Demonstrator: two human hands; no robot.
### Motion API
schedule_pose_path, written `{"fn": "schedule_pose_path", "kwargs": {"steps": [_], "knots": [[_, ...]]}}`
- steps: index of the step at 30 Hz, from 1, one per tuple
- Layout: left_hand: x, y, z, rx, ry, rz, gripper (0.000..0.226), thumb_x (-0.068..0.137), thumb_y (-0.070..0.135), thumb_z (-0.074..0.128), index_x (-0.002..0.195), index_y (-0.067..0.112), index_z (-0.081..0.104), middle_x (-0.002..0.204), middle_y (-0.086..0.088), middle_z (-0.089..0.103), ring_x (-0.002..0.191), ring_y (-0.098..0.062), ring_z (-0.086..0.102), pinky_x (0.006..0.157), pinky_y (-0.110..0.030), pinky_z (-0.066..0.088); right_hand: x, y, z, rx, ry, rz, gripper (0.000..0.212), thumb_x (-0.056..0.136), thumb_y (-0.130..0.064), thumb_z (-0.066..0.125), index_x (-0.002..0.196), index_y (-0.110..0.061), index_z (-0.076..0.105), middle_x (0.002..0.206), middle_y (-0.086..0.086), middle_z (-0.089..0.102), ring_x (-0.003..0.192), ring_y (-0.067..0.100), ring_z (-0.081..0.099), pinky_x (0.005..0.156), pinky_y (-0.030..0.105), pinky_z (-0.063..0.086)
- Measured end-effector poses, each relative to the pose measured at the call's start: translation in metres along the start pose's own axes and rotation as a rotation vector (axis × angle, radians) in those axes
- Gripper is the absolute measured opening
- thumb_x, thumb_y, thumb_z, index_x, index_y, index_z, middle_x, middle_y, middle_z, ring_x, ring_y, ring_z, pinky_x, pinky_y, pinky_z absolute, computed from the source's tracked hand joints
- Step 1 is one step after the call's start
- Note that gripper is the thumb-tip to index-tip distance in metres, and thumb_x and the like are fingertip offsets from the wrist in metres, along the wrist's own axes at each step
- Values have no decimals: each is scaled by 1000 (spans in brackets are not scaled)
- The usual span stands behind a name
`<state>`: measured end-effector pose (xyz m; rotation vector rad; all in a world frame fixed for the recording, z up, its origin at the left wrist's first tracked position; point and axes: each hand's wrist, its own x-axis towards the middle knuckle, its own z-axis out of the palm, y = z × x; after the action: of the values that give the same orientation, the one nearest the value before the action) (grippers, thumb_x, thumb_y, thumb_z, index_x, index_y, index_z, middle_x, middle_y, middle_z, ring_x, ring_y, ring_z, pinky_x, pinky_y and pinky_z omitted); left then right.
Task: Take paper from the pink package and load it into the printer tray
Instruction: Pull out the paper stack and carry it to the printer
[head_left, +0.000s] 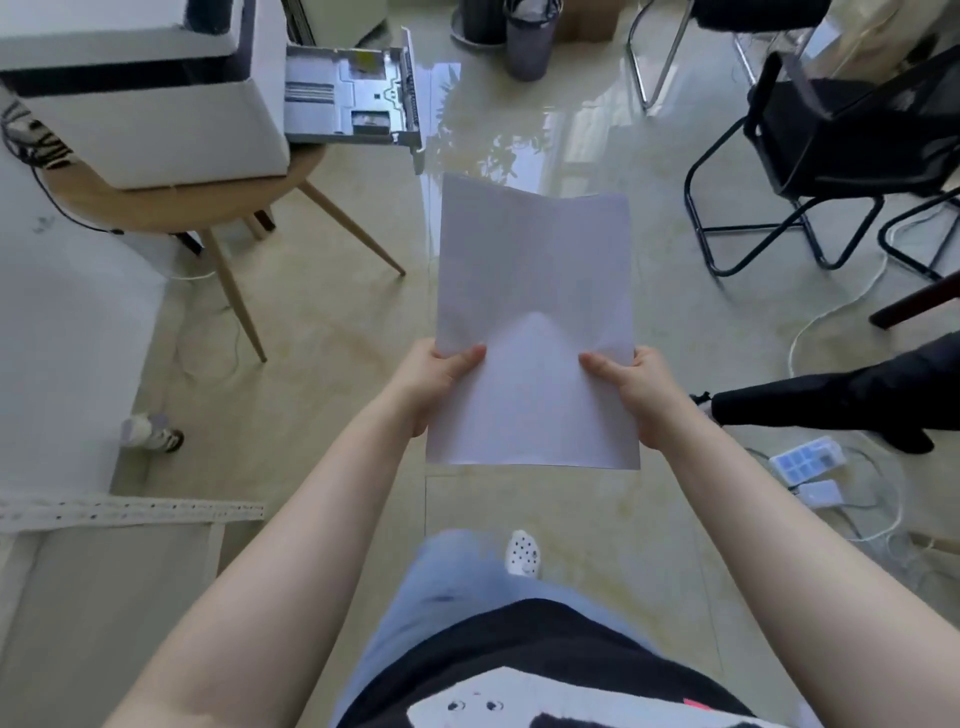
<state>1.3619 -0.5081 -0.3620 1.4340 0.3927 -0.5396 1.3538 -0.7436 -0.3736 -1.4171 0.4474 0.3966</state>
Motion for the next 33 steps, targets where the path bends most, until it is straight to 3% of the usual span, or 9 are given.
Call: {"fn": "schedule_pose_path", "kwargs": {"steps": [9, 14, 21, 26, 28, 33], "knots": [[171, 94, 32, 3, -11, -6, 7, 90, 14, 62, 91, 9, 66, 64, 7, 74, 57, -9, 70, 51, -22, 55, 159, -91, -32, -4, 45, 4, 5, 87, -9, 64, 83, -8, 68, 65, -4, 75, 58, 12, 71, 54, 26, 59], [270, 152, 39, 30, 7, -39, 18, 89, 17, 64, 102, 5, 65, 81, -2, 71, 59, -10, 70, 53, -23, 56, 255, -149, -38, -27, 75, 11, 7, 88, -9, 64, 82, -9, 68, 64, -5, 75, 57, 11, 70, 52, 25, 57], [392, 248, 47, 29, 5, -27, 4, 89, 16, 64, 89, 12, 66, 81, -2, 71, 57, -8, 70, 50, -21, 55, 379, -240, -45, -15, 77, -2, 7, 88, -8, 64, 81, -9, 67, 63, -5, 74, 56, 11, 70, 49, 23, 55], [479, 294, 54, -7, 43, -35, 21, 90, 16, 62, 108, 5, 64, 95, -8, 70, 74, -18, 69, 70, -32, 58, 478, -299, -54, -68, 16, 6, 9, 88, -6, 63, 80, -9, 66, 61, -5, 74, 53, 10, 69, 49, 23, 56], [514, 312, 59, -37, 73, -30, 26, 91, 16, 61, 114, 3, 61, 99, -11, 69, 74, -18, 68, 71, -32, 59, 520, -322, -57, -93, -22, 8, 8, 88, -6, 63, 81, -8, 66, 60, -5, 73, 53, 10, 69, 48, 23, 55], [582, 358, 64, -158, 184, -64, 19, 92, 15, 60, 108, 6, 62, 107, -13, 66, 76, -18, 67, 72, -33, 58, 617, -383, -55, -165, -135, 51, 7, 87, -6, 63, 81, -7, 66, 61, -4, 74, 53, 10, 69, 48, 22, 55]]}}
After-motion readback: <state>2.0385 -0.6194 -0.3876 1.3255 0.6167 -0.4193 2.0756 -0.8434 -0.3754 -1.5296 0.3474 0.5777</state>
